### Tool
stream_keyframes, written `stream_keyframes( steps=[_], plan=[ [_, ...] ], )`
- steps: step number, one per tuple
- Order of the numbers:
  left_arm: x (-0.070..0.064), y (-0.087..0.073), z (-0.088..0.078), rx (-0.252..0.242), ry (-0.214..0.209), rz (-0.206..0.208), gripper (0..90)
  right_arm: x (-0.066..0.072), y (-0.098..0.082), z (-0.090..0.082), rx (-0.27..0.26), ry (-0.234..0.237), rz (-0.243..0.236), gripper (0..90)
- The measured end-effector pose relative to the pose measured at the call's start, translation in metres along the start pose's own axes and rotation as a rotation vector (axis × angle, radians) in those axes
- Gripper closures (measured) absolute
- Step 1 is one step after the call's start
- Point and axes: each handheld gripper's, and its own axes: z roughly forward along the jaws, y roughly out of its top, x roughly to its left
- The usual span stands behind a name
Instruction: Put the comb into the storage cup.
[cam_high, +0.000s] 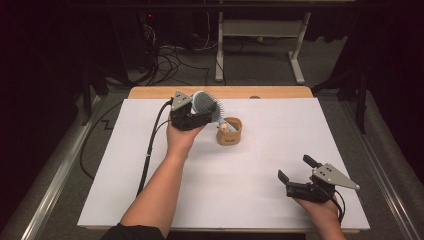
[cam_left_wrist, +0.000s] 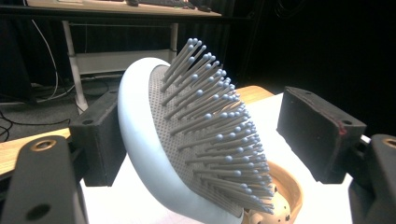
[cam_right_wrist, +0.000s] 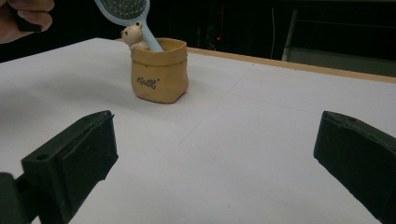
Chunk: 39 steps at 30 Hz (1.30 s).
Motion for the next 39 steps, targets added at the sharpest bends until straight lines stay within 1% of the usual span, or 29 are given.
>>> stream_keyframes(
  steps=[6,15,24,39],
  plan=[
    [0.0,0.001,-0.001,-0.002,0.003,0.01,19.7,0.0,0.0,0.0,-0.002,-0.001,0.0,0.0],
    [0.0,0.002,-0.002,-0.004,0.001,0.012,18.3,0.0,0.0,0.0,0.0,-0.002,0.001,0.0],
    [0.004,0.005,-0.007,-0.017,0.0,0.0,17.0,0.0,0.0,0.0,-0.002,-0.004,0.0,0.0],
    [0.004,0.005,-0.011,0.007,0.003,0.019,14.3,0.0,0.0,0.0,-0.001,-0.005,-0.002,0.0]
  ],
)
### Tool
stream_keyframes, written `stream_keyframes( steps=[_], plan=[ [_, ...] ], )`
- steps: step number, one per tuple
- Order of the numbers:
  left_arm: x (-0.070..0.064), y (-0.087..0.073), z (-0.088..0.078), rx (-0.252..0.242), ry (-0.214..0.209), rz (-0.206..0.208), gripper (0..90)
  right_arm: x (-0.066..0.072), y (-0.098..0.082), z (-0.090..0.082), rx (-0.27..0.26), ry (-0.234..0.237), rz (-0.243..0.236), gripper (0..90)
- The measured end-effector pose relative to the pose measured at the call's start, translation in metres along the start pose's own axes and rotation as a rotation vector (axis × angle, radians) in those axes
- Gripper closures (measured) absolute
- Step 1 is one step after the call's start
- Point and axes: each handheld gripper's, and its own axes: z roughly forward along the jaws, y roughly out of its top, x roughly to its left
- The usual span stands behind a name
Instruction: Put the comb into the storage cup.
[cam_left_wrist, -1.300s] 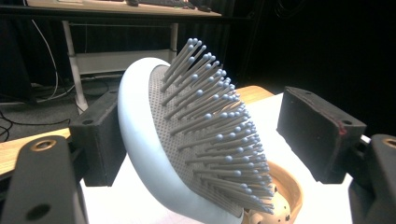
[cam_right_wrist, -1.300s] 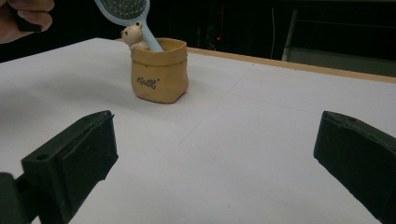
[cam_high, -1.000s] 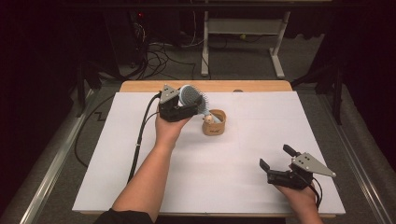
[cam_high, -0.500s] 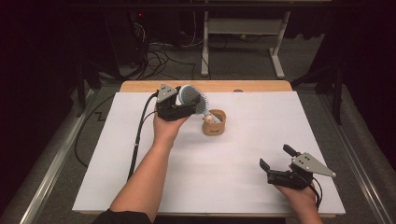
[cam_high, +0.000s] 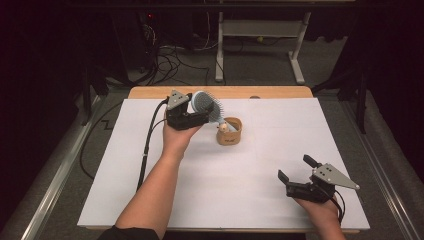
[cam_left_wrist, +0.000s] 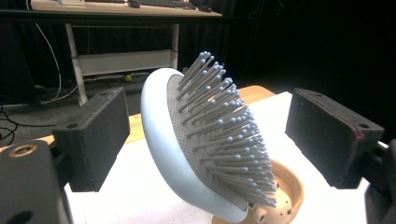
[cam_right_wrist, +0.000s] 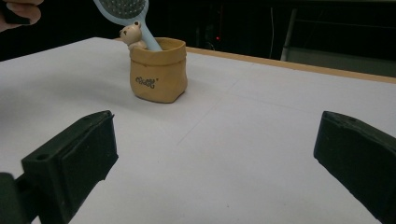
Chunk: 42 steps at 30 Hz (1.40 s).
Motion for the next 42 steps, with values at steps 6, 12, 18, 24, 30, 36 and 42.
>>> stream_keyframes(
  steps=[6,12,18,24,30,36,42],
  plan=[
    [0.002,-0.001,-0.004,0.009,0.002,-0.001,11.9,0.001,0.0,0.0,0.005,0.0,0.003,0.0],
    [0.004,-0.004,-0.008,0.02,0.002,0.004,9.4,0.001,0.0,0.0,0.005,0.001,-0.001,0.0],
    [0.006,-0.007,-0.017,0.014,-0.003,0.006,6.0,0.002,0.0,0.0,0.007,-0.001,-0.002,0.0],
    [0.008,-0.014,-0.024,0.026,-0.011,0.011,3.7,0.002,0.001,0.0,0.006,-0.001,-0.006,0.0],
    [0.012,-0.026,-0.034,0.028,-0.011,0.026,2.4,0.003,0.001,0.001,0.007,-0.002,-0.008,0.0],
    [0.014,-0.041,-0.044,0.032,-0.02,0.03,2.4,0.003,0.0,0.001,0.007,-0.003,-0.004,0.0],
    [0.016,-0.059,-0.055,0.026,-0.034,0.029,1.9,0.003,0.001,0.001,0.003,-0.006,-0.005,0.0]
  ],
)
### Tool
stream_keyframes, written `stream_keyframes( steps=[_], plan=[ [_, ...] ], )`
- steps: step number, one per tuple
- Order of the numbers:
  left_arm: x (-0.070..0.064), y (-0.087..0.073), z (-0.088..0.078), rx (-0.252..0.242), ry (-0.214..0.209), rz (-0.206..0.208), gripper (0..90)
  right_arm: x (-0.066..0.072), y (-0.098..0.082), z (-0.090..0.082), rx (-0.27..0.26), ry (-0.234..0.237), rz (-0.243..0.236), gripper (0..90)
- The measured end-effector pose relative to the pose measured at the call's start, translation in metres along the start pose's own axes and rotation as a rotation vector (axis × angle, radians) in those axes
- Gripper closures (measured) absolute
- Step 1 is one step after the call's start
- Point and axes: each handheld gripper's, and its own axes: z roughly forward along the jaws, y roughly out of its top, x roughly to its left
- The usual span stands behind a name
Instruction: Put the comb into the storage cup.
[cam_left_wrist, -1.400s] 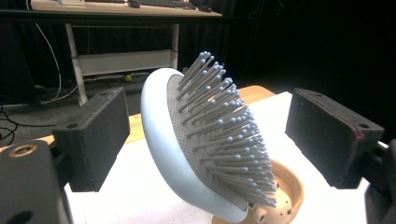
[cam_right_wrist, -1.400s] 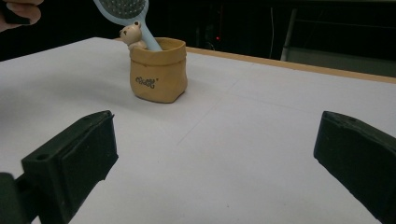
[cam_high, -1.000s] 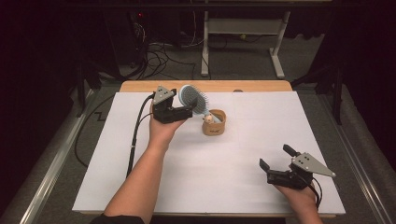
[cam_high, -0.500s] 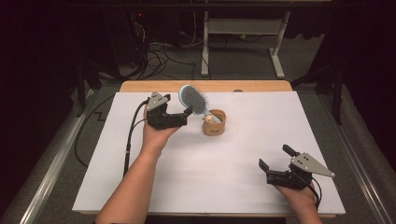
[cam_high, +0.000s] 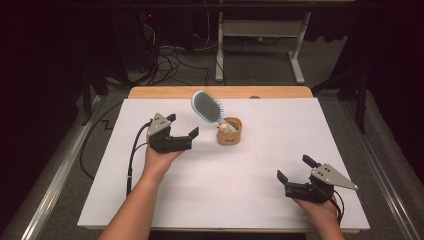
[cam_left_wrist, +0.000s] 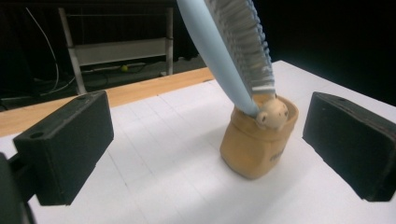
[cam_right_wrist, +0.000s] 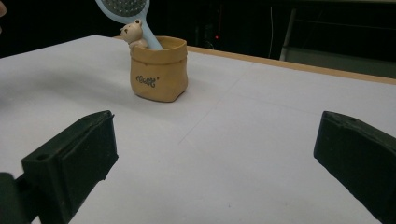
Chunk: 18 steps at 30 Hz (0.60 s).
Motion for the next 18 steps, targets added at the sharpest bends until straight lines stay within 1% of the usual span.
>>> stream_keyframes(
  steps=[5,8,9,12,15,18],
  plan=[
    [-0.001,-0.013,-0.011,-0.014,-0.008,-0.001,1.4,0.0,0.001,-0.001,-0.003,-0.001,-0.001,0.0],
    [-0.002,-0.02,-0.019,-0.012,-0.011,-0.001,1.4,0.0,0.0,-0.001,-0.001,-0.001,0.0,0.0],
    [-0.002,-0.021,-0.022,-0.008,-0.01,0.006,1.5,0.0,0.001,-0.002,-0.001,0.0,0.005,0.0],
    [-0.003,-0.025,-0.034,-0.012,-0.012,0.012,1.6,-0.001,0.001,-0.002,-0.005,-0.001,0.002,0.0],
    [-0.004,-0.03,-0.047,-0.034,-0.017,0.011,1.6,-0.001,0.001,-0.003,-0.009,-0.003,0.007,0.0],
    [-0.002,-0.036,-0.06,-0.022,-0.018,0.017,1.6,-0.001,0.001,-0.003,-0.008,-0.004,0.007,0.0]
  ],
)
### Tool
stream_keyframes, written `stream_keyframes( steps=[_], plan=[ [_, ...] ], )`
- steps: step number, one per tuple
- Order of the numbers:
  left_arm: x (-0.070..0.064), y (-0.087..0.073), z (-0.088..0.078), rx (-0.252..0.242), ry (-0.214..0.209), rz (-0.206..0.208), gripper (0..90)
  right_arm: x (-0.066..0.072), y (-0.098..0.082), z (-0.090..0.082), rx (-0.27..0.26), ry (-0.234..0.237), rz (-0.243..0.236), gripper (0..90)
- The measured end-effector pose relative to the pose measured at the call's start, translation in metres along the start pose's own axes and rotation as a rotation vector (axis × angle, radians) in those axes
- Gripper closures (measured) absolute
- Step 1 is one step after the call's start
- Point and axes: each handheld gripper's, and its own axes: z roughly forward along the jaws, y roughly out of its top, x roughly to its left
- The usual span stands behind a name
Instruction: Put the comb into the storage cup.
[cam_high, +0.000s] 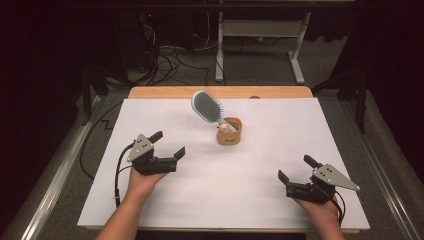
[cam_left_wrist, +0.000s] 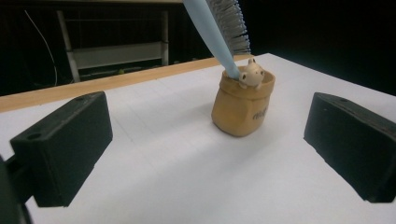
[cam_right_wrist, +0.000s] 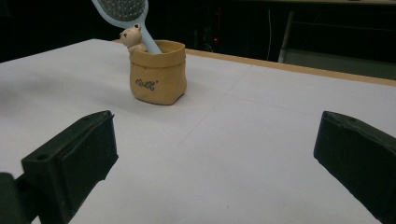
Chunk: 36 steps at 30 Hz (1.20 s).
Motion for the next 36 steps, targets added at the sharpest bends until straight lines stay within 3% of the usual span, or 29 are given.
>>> stream_keyframes(
  steps=[14,19,23,25,29,33,36],
  plan=[
    [0.014,-0.03,-0.054,0.049,0.039,0.021,1.4,0.001,0.0,0.0,0.001,0.001,-0.003,0.0],
    [0.016,-0.035,-0.07,0.029,0.053,0.02,1.3,0.001,-0.001,-0.001,0.004,0.0,-0.002,0.0],
    [0.015,-0.033,-0.073,0.01,0.071,0.054,1.1,0.0,-0.001,-0.004,0.0,-0.008,0.014,0.0],
    [0.017,-0.033,-0.073,0.011,0.05,0.036,0.2,0.0,-0.001,-0.007,-0.005,-0.016,0.022,0.0],
    [0.011,-0.03,-0.073,-0.008,0.052,0.076,0.0,-0.002,0.0,-0.01,-0.018,-0.028,0.03,0.0],
    [0.012,-0.032,-0.071,0.002,0.043,0.069,0.0,-0.002,0.0,-0.011,-0.024,-0.028,0.026,0.0],
    [0.015,-0.033,-0.069,0.004,0.041,0.037,0.0,-0.002,0.0,-0.012,-0.028,-0.021,0.02,0.0]
  ],
)
